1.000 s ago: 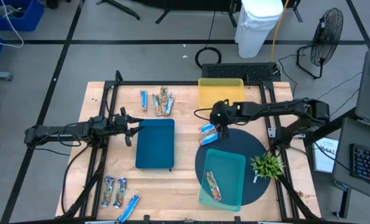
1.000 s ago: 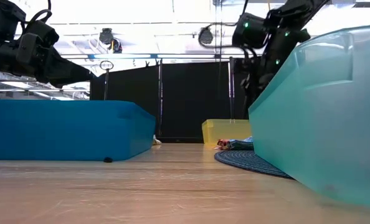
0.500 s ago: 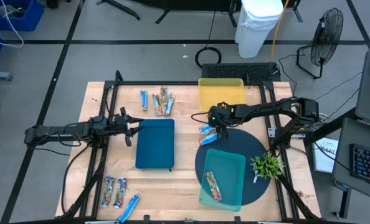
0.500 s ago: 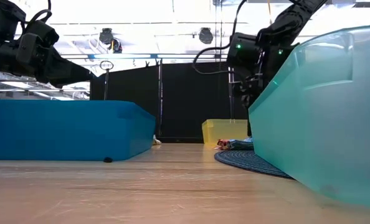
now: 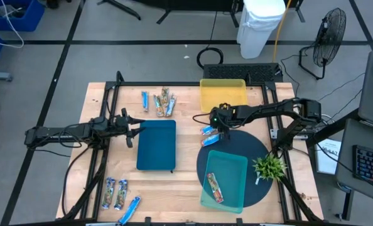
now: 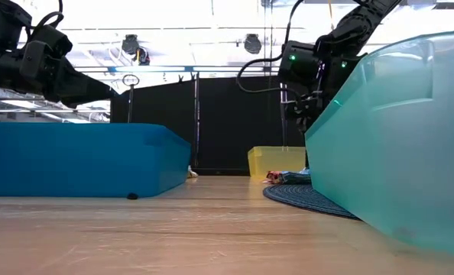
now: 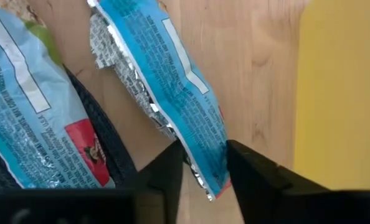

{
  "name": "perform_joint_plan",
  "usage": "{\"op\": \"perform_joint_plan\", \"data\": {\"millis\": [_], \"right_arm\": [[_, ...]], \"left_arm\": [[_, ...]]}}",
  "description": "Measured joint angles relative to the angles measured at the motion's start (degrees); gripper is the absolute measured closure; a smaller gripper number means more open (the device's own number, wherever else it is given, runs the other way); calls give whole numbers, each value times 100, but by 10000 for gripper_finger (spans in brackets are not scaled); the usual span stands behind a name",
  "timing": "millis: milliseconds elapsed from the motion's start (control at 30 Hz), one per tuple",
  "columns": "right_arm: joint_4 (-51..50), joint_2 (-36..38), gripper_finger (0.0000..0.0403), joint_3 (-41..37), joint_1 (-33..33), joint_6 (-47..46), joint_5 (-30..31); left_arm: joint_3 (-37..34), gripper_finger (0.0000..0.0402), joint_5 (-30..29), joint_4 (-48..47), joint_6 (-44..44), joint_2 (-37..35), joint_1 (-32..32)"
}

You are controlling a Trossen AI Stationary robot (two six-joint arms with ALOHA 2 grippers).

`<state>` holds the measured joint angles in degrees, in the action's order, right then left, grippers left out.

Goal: Pick and place Granola Bars by type
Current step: Put the top red granola bar into the green bin

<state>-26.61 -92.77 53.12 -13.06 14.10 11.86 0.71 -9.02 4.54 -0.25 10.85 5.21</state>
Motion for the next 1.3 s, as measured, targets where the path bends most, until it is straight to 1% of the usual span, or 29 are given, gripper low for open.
{"op": "perform_joint_plan", "data": {"millis": [167,233,433,600,833,1000,1133,1300], "right_arm": [[0,0,377,0,2,6,-9],[0,0,393,0,3,8,-10],[22,80,398,0,20,-89,-160],[155,371,400,-2,138,-142,-152],[135,1069,401,-2,374,-455,-160],[136,1697,402,-3,671,-741,-199],[166,2192,402,-2,959,-917,-617],[168,2663,402,-3,1436,-1062,-1451]], "left_arm": [[0,240,0,0,0,0,1],[0,240,0,0,0,0,0],[0,240,0,0,0,0,0],[0,240,0,0,0,0,-2],[0,240,0,-1,0,0,1],[0,240,0,-2,0,2,-2],[0,240,0,0,0,0,-1],[0,240,0,-2,0,2,-2]]}}
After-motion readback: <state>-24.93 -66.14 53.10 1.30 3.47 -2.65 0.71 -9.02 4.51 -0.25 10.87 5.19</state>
